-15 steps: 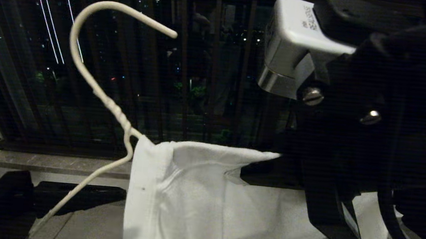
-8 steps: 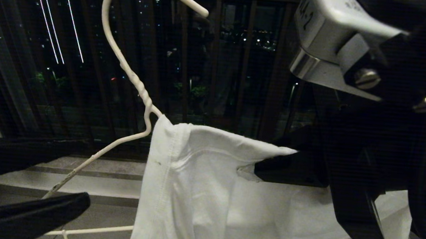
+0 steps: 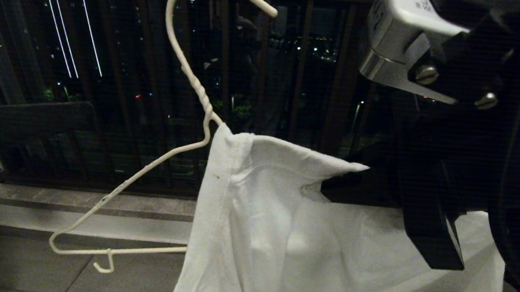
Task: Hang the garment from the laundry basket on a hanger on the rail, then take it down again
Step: Hang the clothes on the clothes rack
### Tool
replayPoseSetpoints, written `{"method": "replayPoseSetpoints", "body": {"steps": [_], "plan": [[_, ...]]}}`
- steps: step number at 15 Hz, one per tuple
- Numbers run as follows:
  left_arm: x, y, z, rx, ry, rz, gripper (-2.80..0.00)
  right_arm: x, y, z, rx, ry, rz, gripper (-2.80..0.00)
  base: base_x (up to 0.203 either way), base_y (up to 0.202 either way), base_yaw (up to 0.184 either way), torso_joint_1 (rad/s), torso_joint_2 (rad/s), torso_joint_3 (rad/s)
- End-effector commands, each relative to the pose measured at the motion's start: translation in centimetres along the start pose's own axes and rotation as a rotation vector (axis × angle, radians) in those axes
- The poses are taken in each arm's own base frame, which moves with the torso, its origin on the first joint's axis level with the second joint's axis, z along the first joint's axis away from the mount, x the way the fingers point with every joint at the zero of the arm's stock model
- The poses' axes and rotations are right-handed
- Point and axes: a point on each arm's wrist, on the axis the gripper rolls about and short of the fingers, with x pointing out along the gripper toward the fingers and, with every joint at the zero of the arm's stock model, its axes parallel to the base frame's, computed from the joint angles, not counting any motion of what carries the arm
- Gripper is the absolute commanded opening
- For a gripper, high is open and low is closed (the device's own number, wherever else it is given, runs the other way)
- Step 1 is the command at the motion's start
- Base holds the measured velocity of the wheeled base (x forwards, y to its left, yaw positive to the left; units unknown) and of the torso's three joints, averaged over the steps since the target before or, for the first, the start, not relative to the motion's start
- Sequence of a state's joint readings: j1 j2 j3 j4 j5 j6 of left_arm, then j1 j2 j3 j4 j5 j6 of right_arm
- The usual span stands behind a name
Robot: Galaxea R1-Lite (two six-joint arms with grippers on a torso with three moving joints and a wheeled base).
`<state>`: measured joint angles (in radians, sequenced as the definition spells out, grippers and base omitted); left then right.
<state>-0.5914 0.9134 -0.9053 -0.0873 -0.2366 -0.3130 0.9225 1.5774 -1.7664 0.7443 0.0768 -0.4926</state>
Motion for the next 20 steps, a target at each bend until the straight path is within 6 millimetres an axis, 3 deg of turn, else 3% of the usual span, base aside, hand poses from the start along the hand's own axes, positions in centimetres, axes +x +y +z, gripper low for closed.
{"method": "replayPoseSetpoints", "body": {"steps": [1, 3, 6, 10, 13, 17, 18, 20], "plan": [[0.3, -0.2, 1.1, -0.040, 0.114, 0.042, -2.80, -0.1, -1.0, -0.4, 0.021, 0.013, -0.037, -2.80, 0.000, 0.000, 0.000, 0.000, 0.00, 0.000], [0.4, -0.7, 2.4, -0.118, 0.225, 0.083, -2.80, -0.4, -1.8, -0.6, 0.036, 0.013, -0.069, -2.80, 0.000, 0.000, 0.000, 0.000, 0.00, 0.000], [1.3, -0.9, 2.9, -0.239, 0.468, 0.145, -2.80, -0.6, -3.1, -1.2, 0.061, 0.019, -0.120, -2.80, 0.000, 0.000, 0.000, 0.000, 0.00, 0.000], [5.1, -0.7, 0.6, -0.329, 0.694, 0.160, -2.80, -0.5, -4.1, -1.4, 0.079, 0.013, -0.159, -2.80, 0.000, 0.000, 0.000, 0.000, 0.00, 0.000], [9.1, 0.7, -2.3, -0.380, 0.832, 0.238, -2.80, -0.6, -4.2, -1.4, 0.080, 0.010, -0.165, -2.80, 0.000, 0.000, 0.000, 0.000, 0.00, 0.000], [11.6, 2.0, -4.1, -0.419, 0.840, 0.342, -2.80, -0.9, -4.4, -1.6, 0.086, 0.010, -0.179, -2.80, 0.000, 0.000, 0.000, 0.000, 0.00, 0.000], [12.0, 2.1, -4.3, -0.429, 0.836, 0.357, 0.00, -1.0, -4.4, -1.6, 0.085, 0.008, -0.181, -2.80, 0.000, 0.000, 0.000, 0.000, 0.00, 0.000], [13.0, 2.5, -4.8, -0.453, 0.833, 0.395, 0.00, -1.3, -4.4, -1.5, 0.084, 0.003, -0.187, -2.80, 0.000, 0.000, 0.000, 0.000, 0.00, 0.000]]}}
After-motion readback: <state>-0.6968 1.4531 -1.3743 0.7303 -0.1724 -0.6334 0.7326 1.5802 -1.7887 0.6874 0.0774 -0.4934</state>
